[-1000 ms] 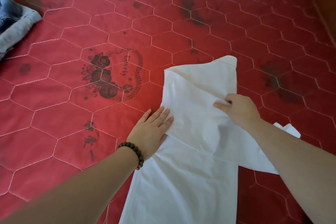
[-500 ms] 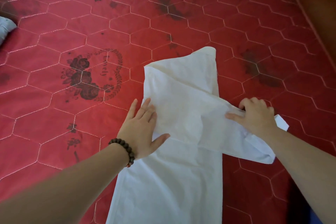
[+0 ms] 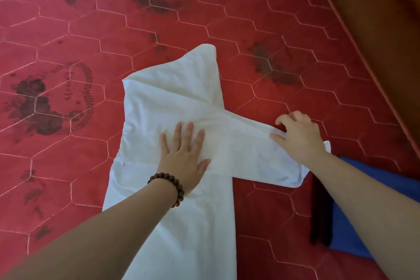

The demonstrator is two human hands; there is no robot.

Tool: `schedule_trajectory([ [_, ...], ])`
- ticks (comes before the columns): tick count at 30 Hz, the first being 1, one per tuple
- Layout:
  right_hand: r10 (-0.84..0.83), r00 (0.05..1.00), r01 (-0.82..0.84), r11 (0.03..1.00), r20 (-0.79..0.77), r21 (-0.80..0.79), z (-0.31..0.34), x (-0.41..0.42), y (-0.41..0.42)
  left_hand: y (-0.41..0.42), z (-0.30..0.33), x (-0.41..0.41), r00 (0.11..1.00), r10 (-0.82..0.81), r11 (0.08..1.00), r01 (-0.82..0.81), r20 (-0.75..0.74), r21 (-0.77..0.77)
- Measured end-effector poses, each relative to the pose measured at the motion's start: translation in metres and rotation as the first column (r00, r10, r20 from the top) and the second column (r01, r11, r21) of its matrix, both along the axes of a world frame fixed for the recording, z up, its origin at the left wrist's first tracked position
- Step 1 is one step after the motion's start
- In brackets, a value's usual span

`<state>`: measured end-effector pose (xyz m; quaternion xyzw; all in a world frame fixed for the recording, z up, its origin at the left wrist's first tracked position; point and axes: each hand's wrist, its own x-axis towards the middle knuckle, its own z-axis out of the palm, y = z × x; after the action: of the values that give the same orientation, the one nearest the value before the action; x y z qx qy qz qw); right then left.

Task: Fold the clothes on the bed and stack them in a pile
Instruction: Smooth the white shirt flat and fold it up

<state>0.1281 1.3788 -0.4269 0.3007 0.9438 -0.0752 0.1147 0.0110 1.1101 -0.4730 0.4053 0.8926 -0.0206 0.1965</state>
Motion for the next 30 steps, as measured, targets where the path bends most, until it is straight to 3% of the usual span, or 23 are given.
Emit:
schedule_trajectory([
  [3,-0.205,0.975,0.206,0.979,-0.084,-0.004,0.013,0.023,0.006,0.015,0.003,0.019,0.999,-0.035,0.998,0.037,-0.041,0.042],
  [7,-0.317,0.948,0.317,0.948,-0.015,-0.006,0.017,0.055,0.007,0.047,0.001,0.047,0.981,-0.196,0.978,0.196,-0.006,0.065],
  [10,-0.174,0.985,0.175,0.984,-0.02,0.045,0.014,0.067,-0.008,0.076,0.0,0.066,0.964,-0.266,0.96,0.264,0.01,0.094],
  [14,0.139,0.975,-0.131,0.99,0.176,-0.06,0.0,0.07,-0.035,0.105,-0.002,0.086,0.952,-0.306,0.947,0.303,0.012,0.107],
  [16,0.149,0.977,-0.145,0.989,0.153,-0.031,-0.003,0.075,-0.035,0.11,-0.003,0.089,0.953,-0.302,0.947,0.298,0.02,0.118],
  [19,-0.013,0.998,0.022,0.99,-0.068,0.14,0.005,0.092,-0.029,0.107,-0.006,0.087,0.957,-0.289,0.949,0.283,0.022,0.139],
  [22,-0.247,0.934,0.308,0.923,-0.259,0.23,0.017,0.113,-0.026,0.102,-0.009,0.086,0.955,-0.296,0.945,0.293,0.0,0.148],
  [26,-0.49,0.821,0.546,0.823,-0.292,0.154,0.022,0.127,-0.028,0.097,-0.003,0.084,0.971,-0.231,0.958,0.238,-0.063,0.157],
  [30,-0.593,0.792,0.61,0.777,-0.145,0.154,0.022,0.125,-0.028,0.077,0.001,0.067,0.978,-0.186,0.973,0.196,-0.092,0.124],
])
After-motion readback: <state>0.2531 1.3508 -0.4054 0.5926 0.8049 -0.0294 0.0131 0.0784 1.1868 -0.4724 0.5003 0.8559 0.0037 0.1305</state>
